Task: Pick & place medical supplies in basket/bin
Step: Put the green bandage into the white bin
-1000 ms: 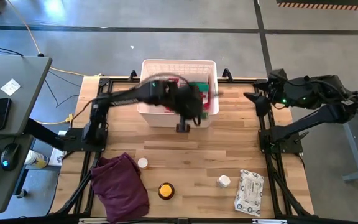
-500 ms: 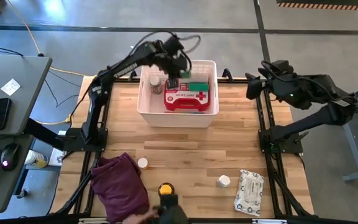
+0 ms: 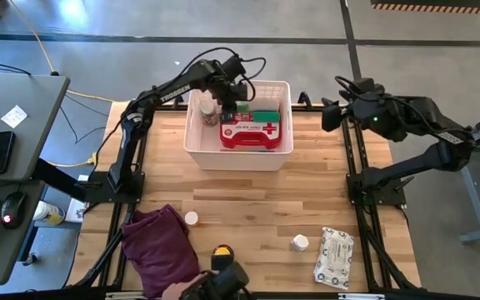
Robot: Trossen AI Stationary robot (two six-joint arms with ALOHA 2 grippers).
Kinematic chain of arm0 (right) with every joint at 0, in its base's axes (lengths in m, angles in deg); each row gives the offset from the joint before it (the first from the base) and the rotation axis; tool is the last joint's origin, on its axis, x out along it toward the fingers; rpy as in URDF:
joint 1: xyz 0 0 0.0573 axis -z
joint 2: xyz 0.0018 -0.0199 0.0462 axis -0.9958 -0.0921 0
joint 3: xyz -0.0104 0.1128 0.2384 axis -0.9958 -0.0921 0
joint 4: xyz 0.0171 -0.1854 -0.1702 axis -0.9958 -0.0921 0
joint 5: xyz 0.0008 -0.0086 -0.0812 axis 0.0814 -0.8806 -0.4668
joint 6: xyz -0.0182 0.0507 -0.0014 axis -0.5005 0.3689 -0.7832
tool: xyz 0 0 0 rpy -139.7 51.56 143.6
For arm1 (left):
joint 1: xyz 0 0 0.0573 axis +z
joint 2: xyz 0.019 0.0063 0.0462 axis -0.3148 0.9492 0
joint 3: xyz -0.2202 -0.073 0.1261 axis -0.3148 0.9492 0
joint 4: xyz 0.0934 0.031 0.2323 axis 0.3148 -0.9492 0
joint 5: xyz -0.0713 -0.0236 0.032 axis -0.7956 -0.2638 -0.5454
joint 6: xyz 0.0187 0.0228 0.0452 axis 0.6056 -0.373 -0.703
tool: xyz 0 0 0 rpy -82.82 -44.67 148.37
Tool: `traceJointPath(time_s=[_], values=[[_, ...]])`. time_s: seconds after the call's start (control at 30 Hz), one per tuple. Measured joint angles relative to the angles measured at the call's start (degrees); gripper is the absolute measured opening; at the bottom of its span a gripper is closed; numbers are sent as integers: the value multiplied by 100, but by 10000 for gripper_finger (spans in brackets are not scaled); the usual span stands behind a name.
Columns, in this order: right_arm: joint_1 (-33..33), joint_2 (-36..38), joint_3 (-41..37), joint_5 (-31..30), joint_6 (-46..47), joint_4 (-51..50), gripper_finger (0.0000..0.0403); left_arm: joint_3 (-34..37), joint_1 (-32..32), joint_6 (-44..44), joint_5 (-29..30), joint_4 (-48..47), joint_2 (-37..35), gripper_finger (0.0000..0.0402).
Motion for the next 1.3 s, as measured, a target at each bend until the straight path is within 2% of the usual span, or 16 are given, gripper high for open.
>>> traceJointPath(time_s=[0.1,0.33,0.83,1.2,1.3], values=[[66,3,0,136,-94,6,275,228,-106,-18,19,273,3,103],[123,13,0,559,-434,43,275,705,-208,-167,580,502,4,120],[123,13,0,999,-621,189,275,879,-205,196,655,1448,6,122],[120,13,0,991,-651,192,275,868,-350,326,615,1278,117,123],[120,13,0,980,-735,191,275,877,-356,365,733,1177,152,135]])
